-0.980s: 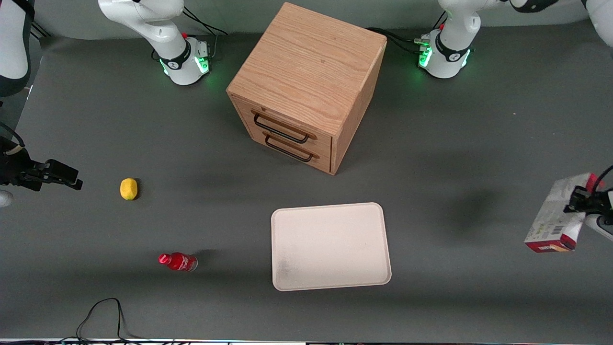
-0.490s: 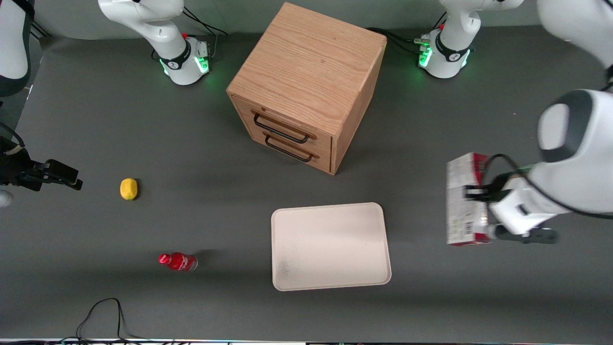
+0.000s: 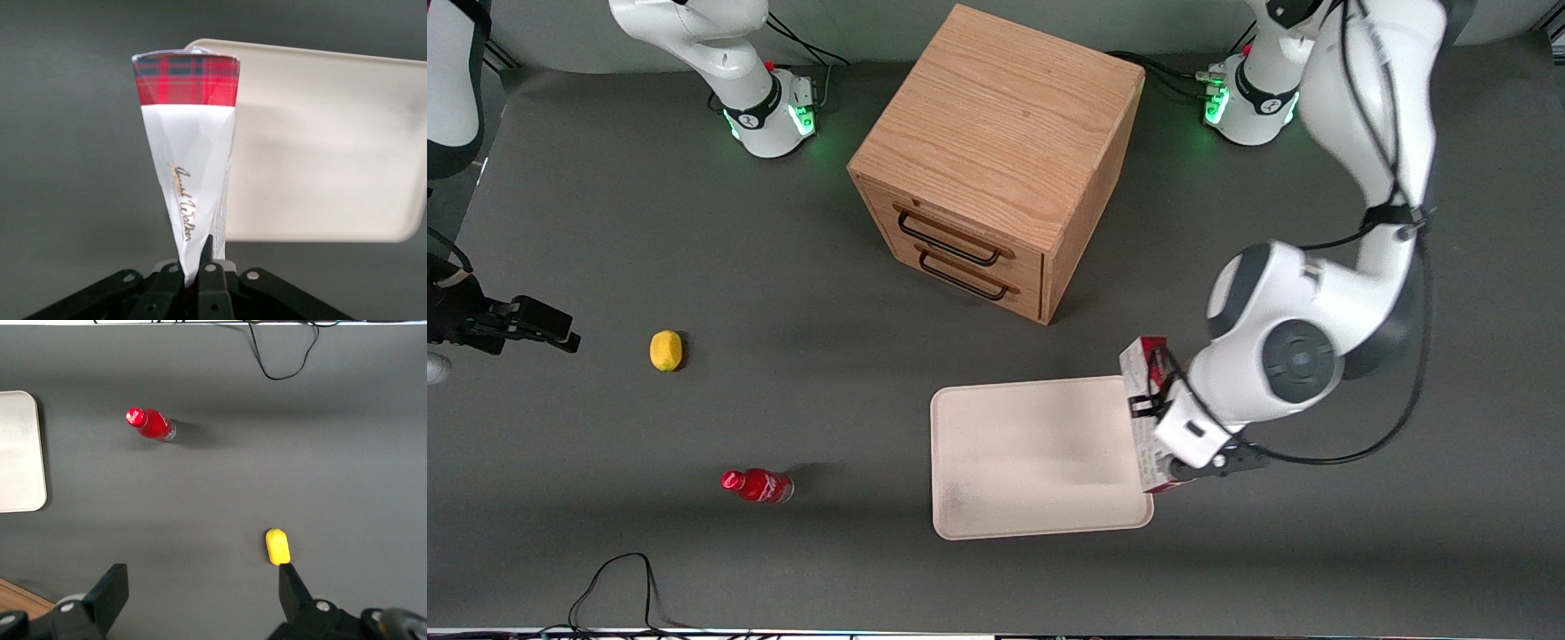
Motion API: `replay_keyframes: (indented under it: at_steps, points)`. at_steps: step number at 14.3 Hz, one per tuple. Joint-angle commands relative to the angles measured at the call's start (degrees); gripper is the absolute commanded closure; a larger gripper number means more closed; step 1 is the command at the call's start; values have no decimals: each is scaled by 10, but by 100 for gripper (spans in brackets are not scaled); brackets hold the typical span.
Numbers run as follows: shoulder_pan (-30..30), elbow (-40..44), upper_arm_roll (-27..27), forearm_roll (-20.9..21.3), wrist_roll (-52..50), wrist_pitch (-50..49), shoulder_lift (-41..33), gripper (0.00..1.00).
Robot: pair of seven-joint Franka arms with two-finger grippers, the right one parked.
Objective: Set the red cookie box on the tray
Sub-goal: 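Lower the cookie box onto the tray and open the left gripper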
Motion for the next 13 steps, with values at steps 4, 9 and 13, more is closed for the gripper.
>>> replay_keyframes:
  at_steps: [4,9,13]
  points:
    - [-21,24,5,31,-38,71,88,100]
    - [-23,13,5,61,-37,78,97,100]
    - [-22,-8,4,88,-32,101,91,0]
